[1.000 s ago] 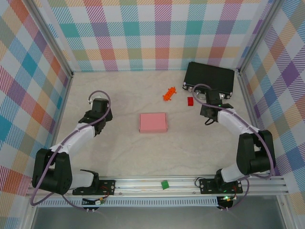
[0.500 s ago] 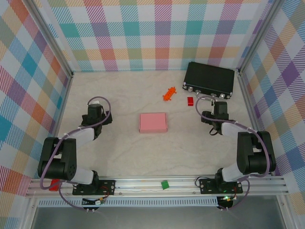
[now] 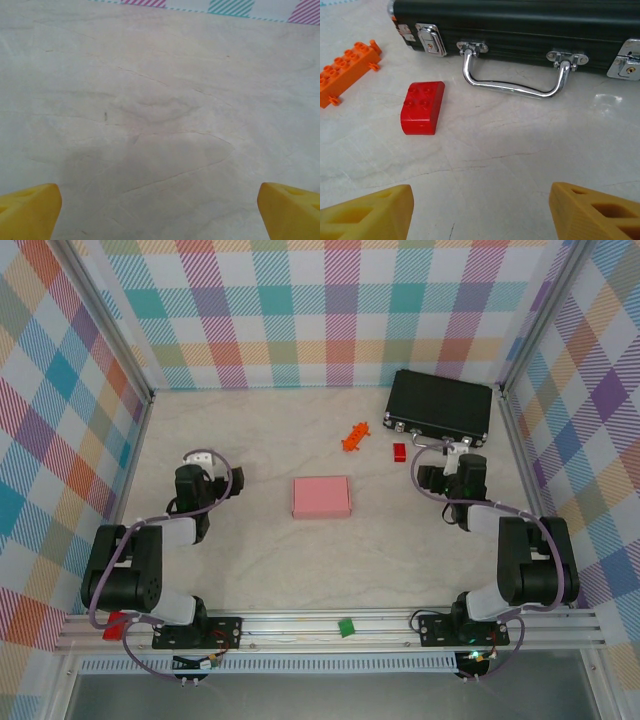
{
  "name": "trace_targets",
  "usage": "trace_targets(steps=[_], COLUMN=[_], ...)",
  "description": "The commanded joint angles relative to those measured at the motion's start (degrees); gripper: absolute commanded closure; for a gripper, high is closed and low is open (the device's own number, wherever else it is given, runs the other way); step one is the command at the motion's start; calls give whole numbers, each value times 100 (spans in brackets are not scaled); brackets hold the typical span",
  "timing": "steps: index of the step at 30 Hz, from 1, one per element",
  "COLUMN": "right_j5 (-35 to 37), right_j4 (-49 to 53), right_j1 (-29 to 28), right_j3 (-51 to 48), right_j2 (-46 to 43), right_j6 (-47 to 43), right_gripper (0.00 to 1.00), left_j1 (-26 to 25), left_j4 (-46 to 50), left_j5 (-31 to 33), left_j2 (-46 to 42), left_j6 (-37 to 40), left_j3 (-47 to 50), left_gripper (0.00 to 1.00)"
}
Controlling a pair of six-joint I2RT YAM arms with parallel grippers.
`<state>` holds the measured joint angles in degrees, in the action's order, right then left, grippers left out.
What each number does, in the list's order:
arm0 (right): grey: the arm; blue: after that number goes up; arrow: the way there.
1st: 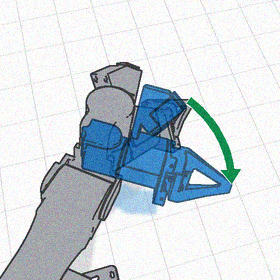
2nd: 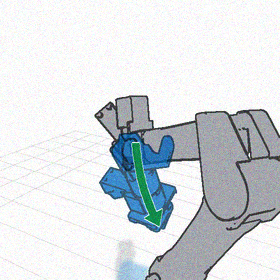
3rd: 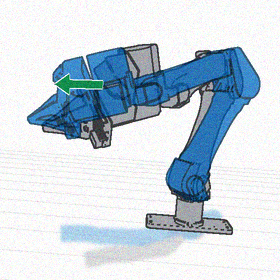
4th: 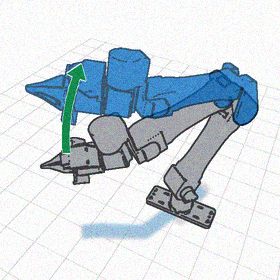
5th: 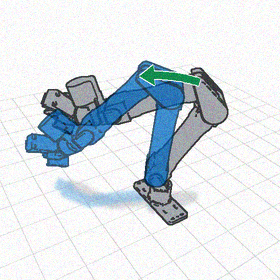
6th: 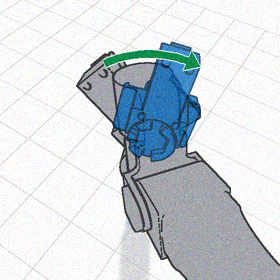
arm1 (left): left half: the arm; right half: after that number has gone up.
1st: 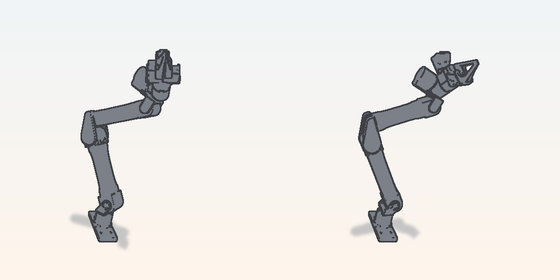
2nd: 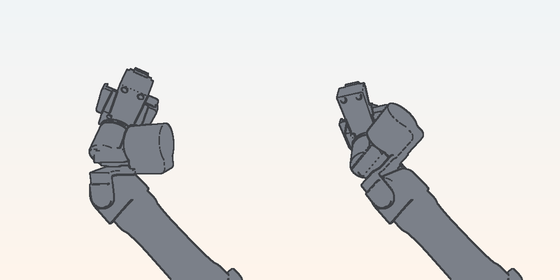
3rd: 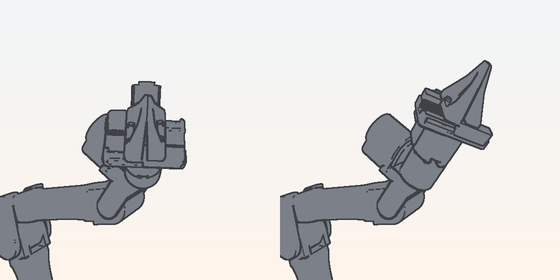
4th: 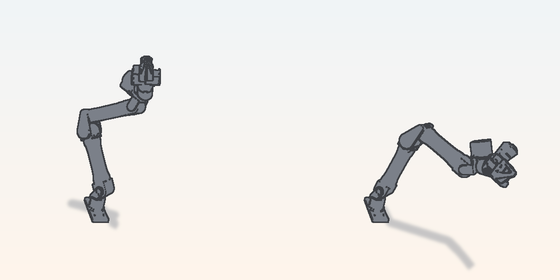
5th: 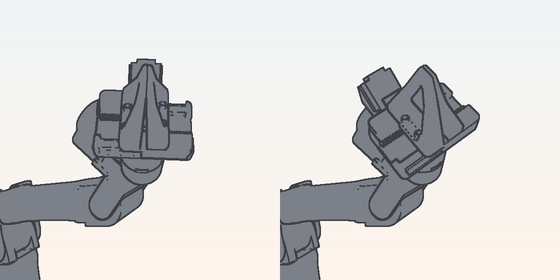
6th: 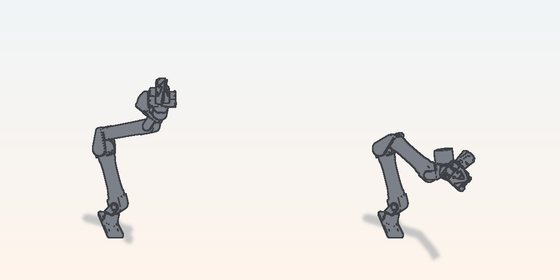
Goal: Fold the paper box
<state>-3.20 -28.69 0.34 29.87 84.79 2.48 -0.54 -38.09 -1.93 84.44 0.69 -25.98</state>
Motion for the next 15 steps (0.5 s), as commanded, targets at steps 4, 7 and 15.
trace_targets(steps=[4, 7, 15], right_j5=[-304, -295, -170], right_j4=[-1583, -1856, -2292], right_j1=[53, 54, 46], right_j3=[-577, -713, -860], right_j2=[18, 75, 291], right_j6=[-214, -213, -164], right_gripper=[27, 27, 24], left_j1=[95, 96, 88], left_j4=[-939, -1163, -1669], left_j5=[-337, -319, -198], left_j2=[169, 269, 624], left_j6=[-56, -54, -72], left_j3=[290, 355, 500], left_gripper=[0, 0, 0])
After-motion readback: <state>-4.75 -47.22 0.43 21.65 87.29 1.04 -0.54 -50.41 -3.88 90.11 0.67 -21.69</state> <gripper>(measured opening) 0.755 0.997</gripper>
